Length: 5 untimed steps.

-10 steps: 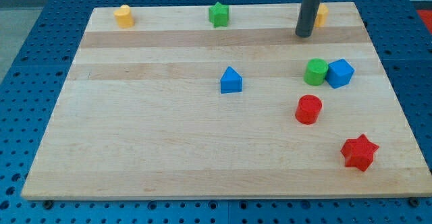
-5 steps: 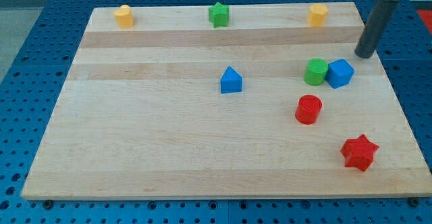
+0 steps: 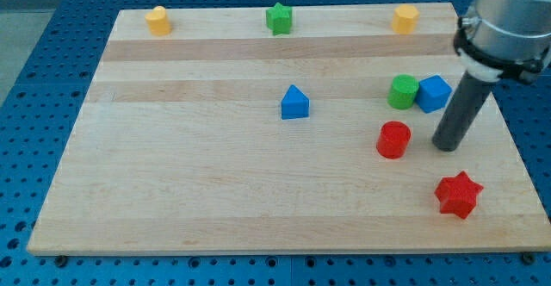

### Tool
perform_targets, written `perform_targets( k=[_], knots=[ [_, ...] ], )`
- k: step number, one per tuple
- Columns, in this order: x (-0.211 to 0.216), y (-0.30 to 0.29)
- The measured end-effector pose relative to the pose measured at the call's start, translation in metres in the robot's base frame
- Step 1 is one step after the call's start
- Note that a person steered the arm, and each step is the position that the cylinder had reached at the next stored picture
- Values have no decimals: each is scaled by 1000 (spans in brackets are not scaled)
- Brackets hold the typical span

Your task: Push the red circle closer to the blue triangle

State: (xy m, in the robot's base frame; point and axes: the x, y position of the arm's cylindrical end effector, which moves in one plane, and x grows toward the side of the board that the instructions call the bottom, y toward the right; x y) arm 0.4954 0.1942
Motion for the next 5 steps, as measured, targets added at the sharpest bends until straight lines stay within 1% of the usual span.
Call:
perform_targets(
  k=[2, 5],
  knots=[
    [3, -56],
    [-7, -135]
  ],
)
